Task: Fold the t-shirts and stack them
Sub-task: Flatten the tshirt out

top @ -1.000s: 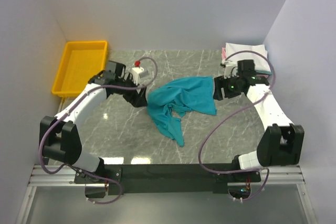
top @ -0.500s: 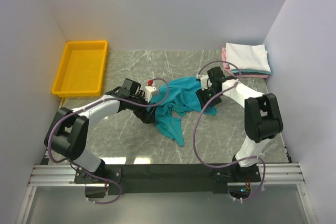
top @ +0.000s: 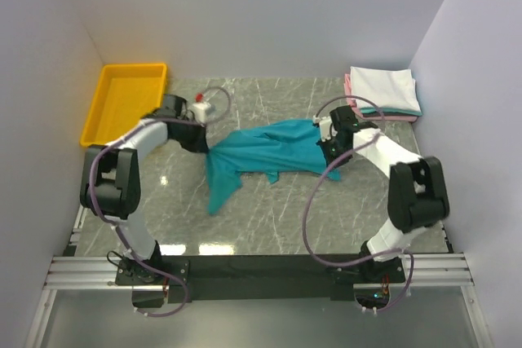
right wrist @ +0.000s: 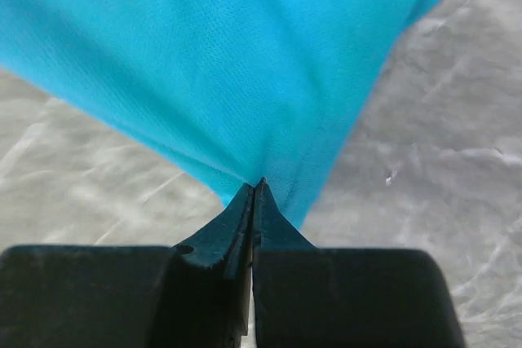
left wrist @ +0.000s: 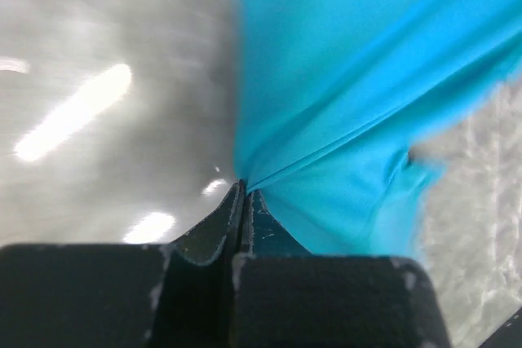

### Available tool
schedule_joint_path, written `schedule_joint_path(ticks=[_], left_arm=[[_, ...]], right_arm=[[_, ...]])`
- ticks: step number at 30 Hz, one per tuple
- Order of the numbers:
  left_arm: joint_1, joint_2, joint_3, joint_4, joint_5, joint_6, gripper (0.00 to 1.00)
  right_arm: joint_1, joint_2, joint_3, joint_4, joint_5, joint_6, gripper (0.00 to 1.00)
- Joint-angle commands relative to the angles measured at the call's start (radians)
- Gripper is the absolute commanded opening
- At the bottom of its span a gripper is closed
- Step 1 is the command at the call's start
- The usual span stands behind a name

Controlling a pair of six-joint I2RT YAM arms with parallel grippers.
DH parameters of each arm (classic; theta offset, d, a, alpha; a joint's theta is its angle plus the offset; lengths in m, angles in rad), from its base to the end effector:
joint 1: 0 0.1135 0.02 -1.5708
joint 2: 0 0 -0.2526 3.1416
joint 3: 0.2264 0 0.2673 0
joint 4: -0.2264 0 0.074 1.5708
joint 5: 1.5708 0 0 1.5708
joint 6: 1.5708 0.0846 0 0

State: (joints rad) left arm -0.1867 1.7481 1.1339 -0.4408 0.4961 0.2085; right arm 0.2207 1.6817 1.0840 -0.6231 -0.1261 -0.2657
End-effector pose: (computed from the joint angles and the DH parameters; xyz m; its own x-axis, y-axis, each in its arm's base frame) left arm 0.3710 -0.1111 0.1320 -0.7547 0.3278 -0.5683 0.5624 0.7694 -0.3030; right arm 0.3403 0.0873 0.1192 -0.8164 -0.4501 -0.3619 -0.4908 0.8709 0.0240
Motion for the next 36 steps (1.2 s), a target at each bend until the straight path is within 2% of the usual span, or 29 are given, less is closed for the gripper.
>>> schedule_joint_path(ticks=[1,2,4,6,7,8,14,15,19,23,28,31,32,33,36], left_arm=[[0.104,0.036,0.189,-0.138,-0.008,0.175,0.01],[0.107,0.072,0.228,-0.171,-0.008,0.227,0.02],[0.122,0.096,0.301,-0.237,0.019,0.249,0.24],[0.144,0.08,0.319,-0.257,0.088,0.258,0.4],[0.147,0.05,0.314,-0.268,0.108,0.265,0.42],[0.148,0.027,0.297,-0.277,0.122,0.285,0.52],[0.119,-0.24,0.023,-0.219,0.134,0.336,0.59],[0.077,-0.271,-0.061,-0.166,0.118,0.335,0.59],[-0.066,-0.349,-0.216,0.003,-0.055,0.301,0.56],[-0.158,-0.28,-0.253,0.076,-0.16,0.285,0.55],[-0.183,-0.185,-0.279,0.109,-0.284,0.307,0.56],[-0.183,-0.168,-0.292,0.077,-0.303,0.331,0.41],[-0.183,-0.165,-0.293,0.064,-0.294,0.338,0.3],[-0.181,-0.167,-0.293,0.045,-0.288,0.347,0.25],[-0.183,-0.194,-0.286,-0.041,-0.208,0.374,0.06]], right_arm=[[-0.03,-0.166,-0.01,-0.07,-0.017,-0.04,0.0],[-0.032,-0.181,-0.013,-0.078,-0.024,-0.047,0.0],[-0.04,-0.2,-0.009,-0.087,-0.029,-0.046,0.0],[-0.046,-0.188,0.005,-0.093,-0.041,-0.04,0.0],[-0.05,-0.183,0.019,-0.098,-0.047,-0.035,0.0],[-0.055,-0.182,0.025,-0.098,-0.055,-0.026,0.0],[-0.064,-0.191,0.08,-0.112,-0.084,-0.004,0.0],[-0.066,-0.194,0.08,-0.118,-0.083,-0.004,0.0],[-0.069,-0.18,0.094,-0.132,-0.083,-0.006,0.0],[-0.073,-0.177,0.105,-0.144,-0.076,-0.007,0.0],[-0.075,-0.148,0.1,-0.155,-0.063,-0.032,0.0],[-0.073,-0.111,0.067,-0.145,-0.063,-0.052,0.01],[-0.075,-0.1,0.059,-0.141,-0.064,-0.056,0.05],[-0.075,-0.085,0.044,-0.142,-0.069,-0.061,0.15],[-0.075,-0.083,0.024,-0.141,-0.05,-0.07,0.31]])
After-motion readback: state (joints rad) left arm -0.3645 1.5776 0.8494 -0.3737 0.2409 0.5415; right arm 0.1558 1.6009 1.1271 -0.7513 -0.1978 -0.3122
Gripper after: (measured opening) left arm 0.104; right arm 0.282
